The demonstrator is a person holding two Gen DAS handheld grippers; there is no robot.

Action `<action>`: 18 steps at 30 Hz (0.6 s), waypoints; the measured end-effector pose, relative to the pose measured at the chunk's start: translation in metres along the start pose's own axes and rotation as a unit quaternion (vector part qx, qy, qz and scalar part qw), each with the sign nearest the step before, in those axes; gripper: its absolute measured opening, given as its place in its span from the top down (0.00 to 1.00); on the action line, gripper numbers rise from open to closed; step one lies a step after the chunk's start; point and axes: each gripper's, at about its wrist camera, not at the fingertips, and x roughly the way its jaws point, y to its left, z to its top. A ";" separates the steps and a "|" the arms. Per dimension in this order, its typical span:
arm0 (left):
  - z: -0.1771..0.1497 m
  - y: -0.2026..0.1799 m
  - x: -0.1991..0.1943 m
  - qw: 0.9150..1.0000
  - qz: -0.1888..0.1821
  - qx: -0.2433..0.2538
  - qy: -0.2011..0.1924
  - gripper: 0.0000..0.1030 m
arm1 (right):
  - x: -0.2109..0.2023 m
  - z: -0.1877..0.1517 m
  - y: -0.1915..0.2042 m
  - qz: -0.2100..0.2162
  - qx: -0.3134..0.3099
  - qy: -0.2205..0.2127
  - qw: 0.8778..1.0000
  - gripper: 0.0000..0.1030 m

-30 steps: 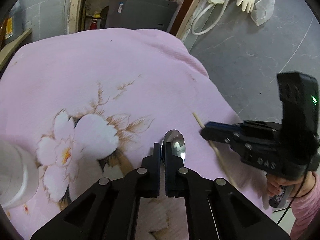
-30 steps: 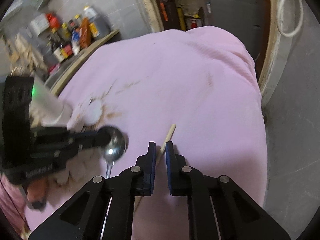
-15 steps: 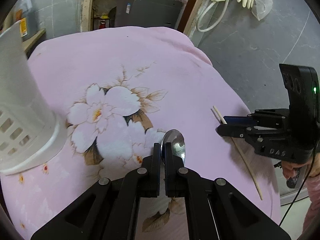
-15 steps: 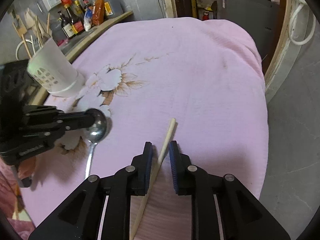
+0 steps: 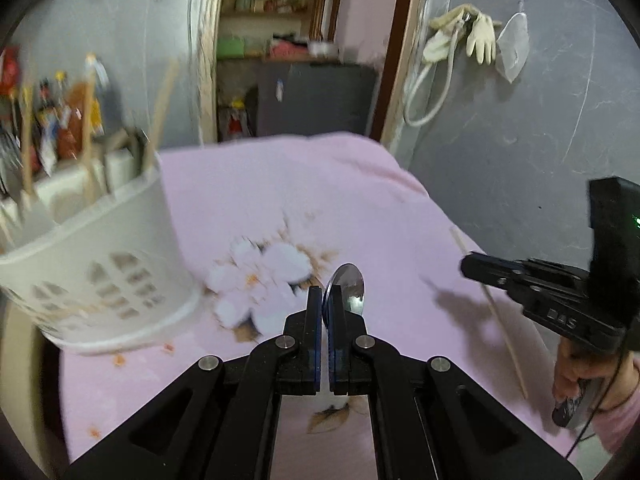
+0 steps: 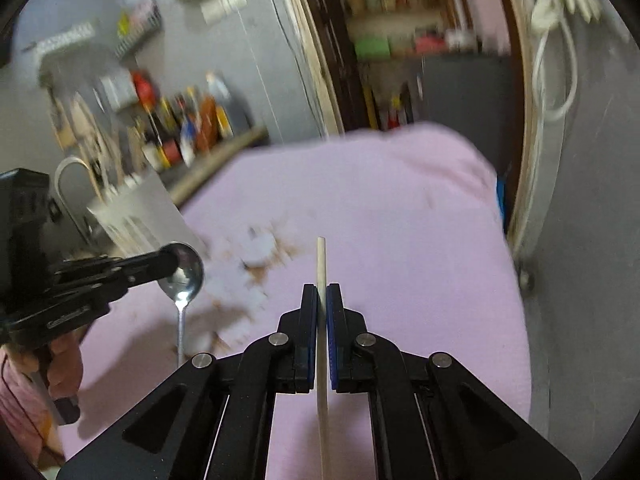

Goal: Organize utensils
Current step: 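Lift the spoon and chopstick over the white holder and lower them in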

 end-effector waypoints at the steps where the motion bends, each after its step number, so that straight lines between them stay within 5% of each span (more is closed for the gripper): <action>1: 0.002 -0.001 -0.006 1.000 0.008 0.004 -0.011 0.99 | -0.007 -0.001 0.006 0.005 -0.007 -0.026 1.000 0.97; 10: 0.019 -0.004 -0.061 0.990 0.094 0.033 -0.100 0.99 | -0.046 0.020 0.082 0.013 -0.104 -0.233 0.967 0.97; 18: 0.030 0.031 -0.113 0.965 0.200 0.031 -0.165 0.99 | -0.041 0.062 0.126 0.106 -0.101 -0.318 0.937 0.97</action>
